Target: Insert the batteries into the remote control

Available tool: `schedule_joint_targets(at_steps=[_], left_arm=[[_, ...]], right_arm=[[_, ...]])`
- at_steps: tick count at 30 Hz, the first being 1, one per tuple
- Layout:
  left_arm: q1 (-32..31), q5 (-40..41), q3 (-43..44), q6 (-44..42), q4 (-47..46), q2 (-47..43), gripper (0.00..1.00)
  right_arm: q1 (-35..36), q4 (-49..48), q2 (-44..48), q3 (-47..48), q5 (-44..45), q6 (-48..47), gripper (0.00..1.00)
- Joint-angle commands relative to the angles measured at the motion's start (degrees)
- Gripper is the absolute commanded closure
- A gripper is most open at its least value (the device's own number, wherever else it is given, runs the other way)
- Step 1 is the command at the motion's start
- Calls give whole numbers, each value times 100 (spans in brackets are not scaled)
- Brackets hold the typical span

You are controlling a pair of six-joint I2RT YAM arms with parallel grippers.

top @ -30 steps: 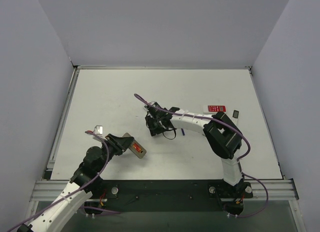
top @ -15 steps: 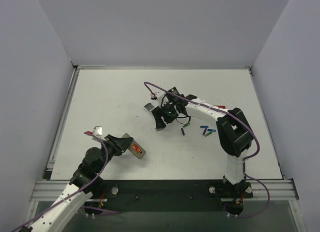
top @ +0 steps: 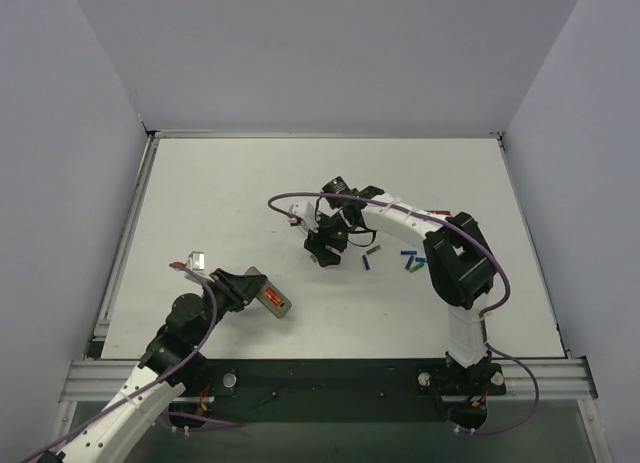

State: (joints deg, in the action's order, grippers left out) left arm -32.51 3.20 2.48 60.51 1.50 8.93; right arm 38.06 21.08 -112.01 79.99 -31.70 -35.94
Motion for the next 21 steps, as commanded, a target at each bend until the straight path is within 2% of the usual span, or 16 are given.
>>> schedule_joint_targets(at_steps=[1,14,21], left_arm=[[34,5,306,-110,-185,39,100],[34,-30,367,-136,-159,30,100],[34,-48,376,-136,-159,21,100]], right_arm=[[87,440,-259,421,23,-905,38],[26,994,-919,1010,217,-1283,40],[43,1346,-902,914,139,-1222,49]])
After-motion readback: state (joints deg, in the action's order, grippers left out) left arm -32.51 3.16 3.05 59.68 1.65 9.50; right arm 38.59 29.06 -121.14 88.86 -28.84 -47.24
